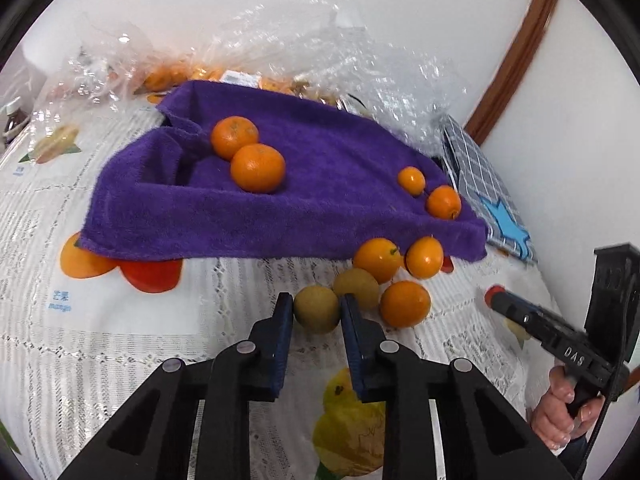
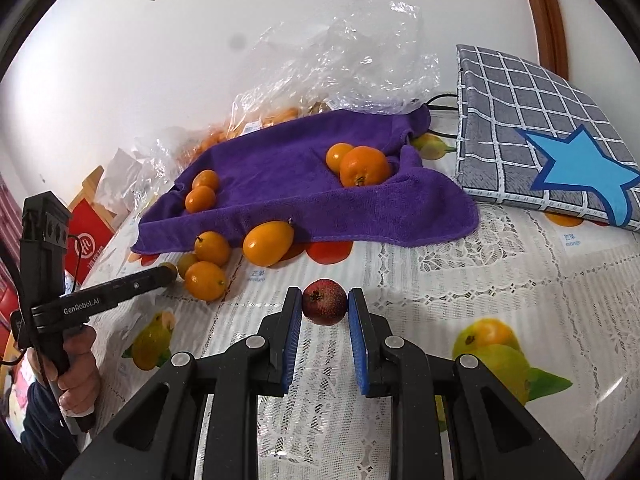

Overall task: Organize fruits
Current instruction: 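Grasp a small yellow-green fruit with the left tool while the right tool holds the red fruit, then carry the red and yellow-green fruits up and over the purple towel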

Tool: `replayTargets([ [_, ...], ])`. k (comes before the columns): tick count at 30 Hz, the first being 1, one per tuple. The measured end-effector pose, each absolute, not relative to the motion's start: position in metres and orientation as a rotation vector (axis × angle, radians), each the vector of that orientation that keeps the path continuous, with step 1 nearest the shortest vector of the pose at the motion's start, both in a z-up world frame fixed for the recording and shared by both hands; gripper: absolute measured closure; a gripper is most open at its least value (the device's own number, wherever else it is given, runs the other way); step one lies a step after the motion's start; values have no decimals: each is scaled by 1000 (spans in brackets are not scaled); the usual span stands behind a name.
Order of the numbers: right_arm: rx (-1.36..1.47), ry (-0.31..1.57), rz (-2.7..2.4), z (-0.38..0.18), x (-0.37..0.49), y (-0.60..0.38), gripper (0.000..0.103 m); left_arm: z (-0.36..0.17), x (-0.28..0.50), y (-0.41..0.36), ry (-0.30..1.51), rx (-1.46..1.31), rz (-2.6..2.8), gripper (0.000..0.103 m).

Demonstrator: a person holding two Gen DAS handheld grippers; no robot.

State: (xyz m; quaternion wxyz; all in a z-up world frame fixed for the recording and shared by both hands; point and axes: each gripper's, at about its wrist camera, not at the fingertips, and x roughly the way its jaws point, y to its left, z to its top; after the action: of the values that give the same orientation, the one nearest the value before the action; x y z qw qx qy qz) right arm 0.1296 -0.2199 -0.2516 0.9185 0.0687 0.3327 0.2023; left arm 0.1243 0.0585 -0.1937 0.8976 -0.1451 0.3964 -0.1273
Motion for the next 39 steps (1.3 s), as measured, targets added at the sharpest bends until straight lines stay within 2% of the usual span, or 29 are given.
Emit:
replayTargets([
  [19, 115, 650, 428, -247, 122, -217, 80, -172, 109, 72, 628, -306, -146, 79],
  [31, 156, 645, 391, -246, 114, -223, 80, -166, 99, 79, 568, -353, -150, 79],
  [39, 135, 589, 397, -223, 101, -219, 80, -165, 97, 80, 563, -352, -134, 79],
])
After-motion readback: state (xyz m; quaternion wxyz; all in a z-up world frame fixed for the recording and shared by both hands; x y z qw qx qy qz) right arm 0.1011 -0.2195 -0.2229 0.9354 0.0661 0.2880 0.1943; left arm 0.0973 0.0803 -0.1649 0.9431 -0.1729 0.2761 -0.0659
